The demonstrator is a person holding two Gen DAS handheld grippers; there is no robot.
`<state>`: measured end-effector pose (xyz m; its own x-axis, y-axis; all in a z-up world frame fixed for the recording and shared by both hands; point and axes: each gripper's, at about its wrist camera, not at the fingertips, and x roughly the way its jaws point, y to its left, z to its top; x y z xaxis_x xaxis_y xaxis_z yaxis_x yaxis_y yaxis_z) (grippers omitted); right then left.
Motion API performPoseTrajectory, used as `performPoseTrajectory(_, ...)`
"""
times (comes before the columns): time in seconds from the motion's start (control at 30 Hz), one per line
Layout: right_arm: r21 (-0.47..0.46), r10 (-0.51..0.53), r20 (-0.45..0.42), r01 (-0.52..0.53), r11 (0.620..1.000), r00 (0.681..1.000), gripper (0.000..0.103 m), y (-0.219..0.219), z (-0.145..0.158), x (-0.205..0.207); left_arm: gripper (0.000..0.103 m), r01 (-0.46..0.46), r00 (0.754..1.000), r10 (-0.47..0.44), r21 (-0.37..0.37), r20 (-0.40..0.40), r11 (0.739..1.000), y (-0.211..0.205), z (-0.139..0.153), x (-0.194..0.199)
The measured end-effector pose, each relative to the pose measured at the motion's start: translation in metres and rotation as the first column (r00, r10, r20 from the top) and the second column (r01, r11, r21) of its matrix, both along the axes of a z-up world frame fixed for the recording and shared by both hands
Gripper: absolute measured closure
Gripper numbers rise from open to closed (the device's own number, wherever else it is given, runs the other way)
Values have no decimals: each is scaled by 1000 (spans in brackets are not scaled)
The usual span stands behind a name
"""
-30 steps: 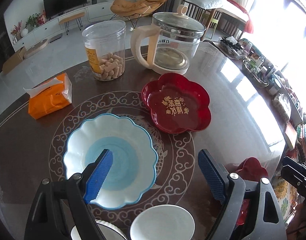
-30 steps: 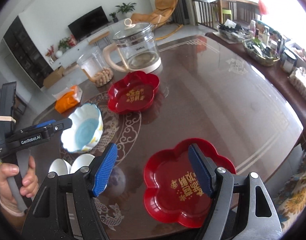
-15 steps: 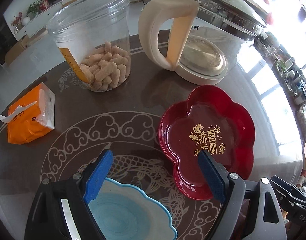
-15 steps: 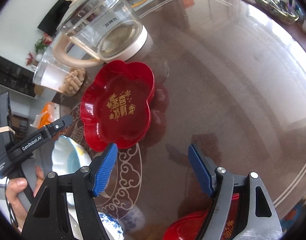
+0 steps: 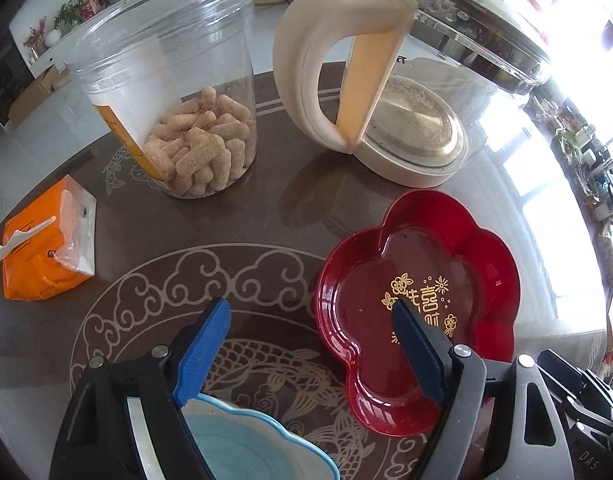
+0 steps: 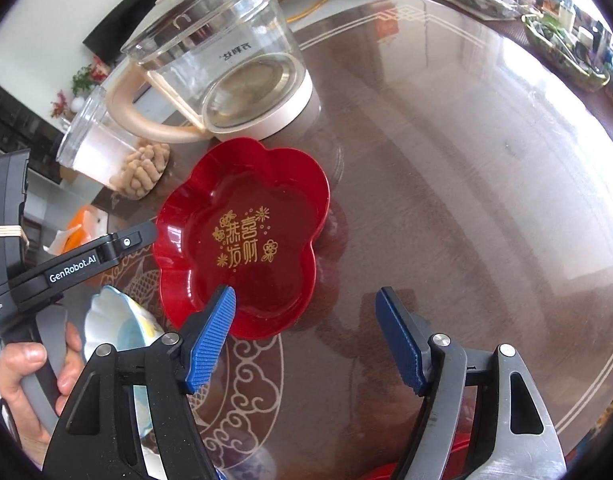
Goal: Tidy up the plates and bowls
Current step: 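Close both grippers on the rim of the red plate by the kettle, then carry the held red plate over the stacked red plates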
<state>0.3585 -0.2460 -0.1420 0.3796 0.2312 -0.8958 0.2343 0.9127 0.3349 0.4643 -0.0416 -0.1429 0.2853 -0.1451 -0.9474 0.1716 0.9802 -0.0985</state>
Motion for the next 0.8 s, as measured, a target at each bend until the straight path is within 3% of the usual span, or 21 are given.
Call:
performPoseTrajectory(0.07,13,-17,-14,18,1000,1000,55,-2,-6,5,29,-1,1000,1,4,-4,1000,-2,-3,4)
performPoseTrajectory(0.17,27,-17,-16,17,999,1000,57,-4,-14,11,40,5,1000,-4,11,-16,1000,-7,-11,11)
performPoseTrajectory(0.33,17,2,-36,-2,1000,999,59,2,-28,18,74,-20,997,20,8,-69,1000,-8,-31,19)
performPoseTrajectory(0.47,41,-2,-60,4,999,998,88,1,-40,17,91,-47,994,40,-71,-104,996,0,-42,21)
performPoseTrajectory(0.5,49,-2,-56,5,999,998,88,0,-41,16,96,-51,993,41,-91,-109,995,1,-42,21)
performPoseTrajectory(0.67,61,13,-35,-11,998,999,93,2,-40,13,97,-31,996,23,-102,-86,994,-1,-35,15)
performPoseTrajectory(0.8,70,19,2,-20,997,1000,92,-5,-27,-1,97,-4,999,-3,-145,-45,989,-1,-12,-1)
